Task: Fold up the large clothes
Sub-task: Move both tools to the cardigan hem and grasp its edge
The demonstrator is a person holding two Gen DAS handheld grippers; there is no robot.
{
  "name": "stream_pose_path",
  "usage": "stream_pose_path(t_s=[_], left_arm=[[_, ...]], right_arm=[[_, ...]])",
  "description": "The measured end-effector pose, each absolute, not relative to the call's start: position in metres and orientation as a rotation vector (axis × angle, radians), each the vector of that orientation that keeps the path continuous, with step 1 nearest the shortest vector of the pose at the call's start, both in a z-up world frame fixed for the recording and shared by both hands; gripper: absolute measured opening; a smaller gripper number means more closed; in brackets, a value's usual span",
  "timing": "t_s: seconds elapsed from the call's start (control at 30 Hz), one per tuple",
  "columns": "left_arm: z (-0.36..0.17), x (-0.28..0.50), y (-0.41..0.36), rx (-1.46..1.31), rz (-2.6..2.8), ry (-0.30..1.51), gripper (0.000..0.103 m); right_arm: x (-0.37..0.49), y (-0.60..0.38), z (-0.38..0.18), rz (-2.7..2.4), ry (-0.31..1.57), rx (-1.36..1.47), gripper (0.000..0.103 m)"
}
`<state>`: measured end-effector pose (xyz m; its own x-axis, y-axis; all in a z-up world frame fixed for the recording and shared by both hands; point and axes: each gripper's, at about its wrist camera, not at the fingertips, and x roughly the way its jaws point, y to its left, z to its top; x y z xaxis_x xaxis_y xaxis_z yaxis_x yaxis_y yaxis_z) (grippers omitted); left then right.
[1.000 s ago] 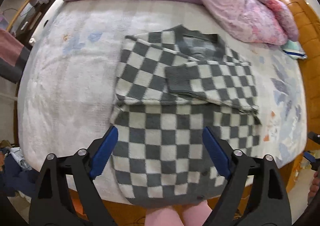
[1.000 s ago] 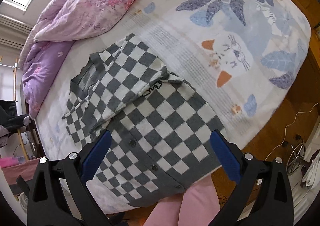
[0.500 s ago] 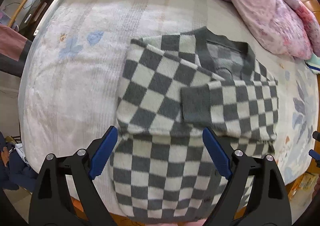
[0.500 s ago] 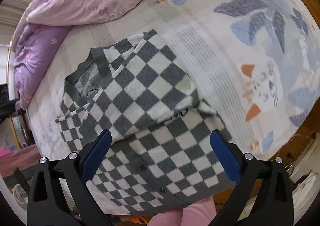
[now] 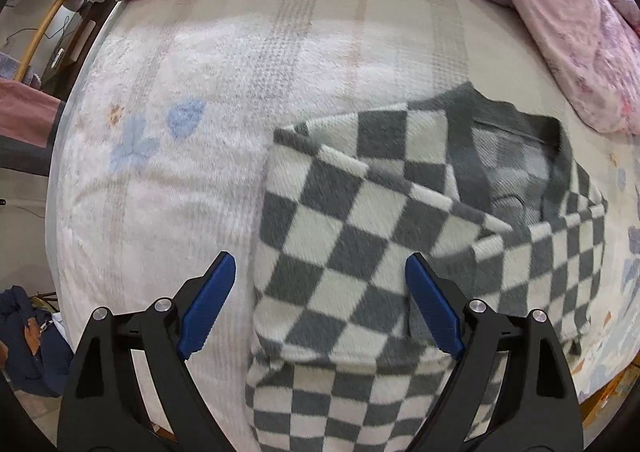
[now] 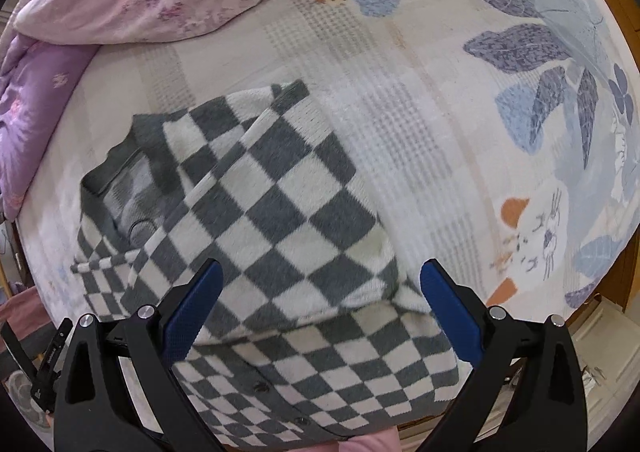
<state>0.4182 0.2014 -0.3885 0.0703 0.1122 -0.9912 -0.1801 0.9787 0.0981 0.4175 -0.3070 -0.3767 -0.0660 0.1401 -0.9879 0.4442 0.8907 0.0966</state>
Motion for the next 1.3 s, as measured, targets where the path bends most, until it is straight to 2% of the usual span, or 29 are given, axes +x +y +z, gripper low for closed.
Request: stream_pose_path(t_s=[0.4, 0.67, 0.73, 0.77, 0.8, 0.83, 1.0, 1.1, 1.17, 1.2, 1.23, 1.27, 1.3], left_arm=[[-0.459, 0.497, 0.247, -0.11, 0.319, 1.528, 0.087], [-0.524, 0.525, 0.263, -0.157, 0.293, 1.692, 0.085], [-0.525, 0.522, 0.266, -0.269, 0.23, 1.662, 0.058], [-0.521, 0.522, 0.268, -0.292, 0.22, 1.647, 0.051], [-0.517, 0.521, 0.269, -0.307, 0.2, 1.637, 0.036], [-0.513, 0.519, 0.271, -0.296, 0.193, 1.631, 0.026], [-0.493, 0.51, 0.282, -0.348, 0.181, 1.59, 0.024], [-0.482, 0.508, 0.278, -0.321, 0.196, 1.571, 0.024], [-0.477, 0.506, 0.275, -0.284, 0.196, 1.561, 0.023], [-0.474, 0.505, 0.273, -0.272, 0.195, 1.554, 0.023], [-0.47, 0.503, 0.272, -0.272, 0.198, 1.548, 0.023], [-0.466, 0.503, 0.27, -0.275, 0.198, 1.542, 0.023], [-0.464, 0.501, 0.268, -0.272, 0.196, 1.537, 0.023]], right_arm=[[0.423, -0.317, -0.388, -0.296, 1.652, 0.6, 0.095], [0.414, -0.3, -0.419, -0.313, 1.73, 0.556, 0.095], [0.421, -0.301, -0.429, -0.308, 1.729, 0.598, 0.095], [0.427, -0.302, -0.433, -0.305, 1.726, 0.614, 0.095], [0.435, -0.302, -0.437, -0.3, 1.721, 0.62, 0.095], [0.442, -0.303, -0.441, -0.288, 1.714, 0.622, 0.095], [0.494, -0.31, -0.452, -0.245, 1.551, 0.616, 0.095], [0.518, -0.316, -0.477, -0.278, 1.592, 0.659, 0.091], [0.528, -0.313, -0.494, -0.258, 1.635, 0.67, 0.079], [0.531, -0.31, -0.499, -0.239, 1.649, 0.677, 0.077], [0.535, -0.305, -0.506, -0.239, 1.678, 0.628, 0.059], [0.537, -0.301, -0.507, -0.273, 1.695, 0.533, 0.029], [0.539, -0.296, -0.509, -0.334, 1.706, 0.416, 0.029]])
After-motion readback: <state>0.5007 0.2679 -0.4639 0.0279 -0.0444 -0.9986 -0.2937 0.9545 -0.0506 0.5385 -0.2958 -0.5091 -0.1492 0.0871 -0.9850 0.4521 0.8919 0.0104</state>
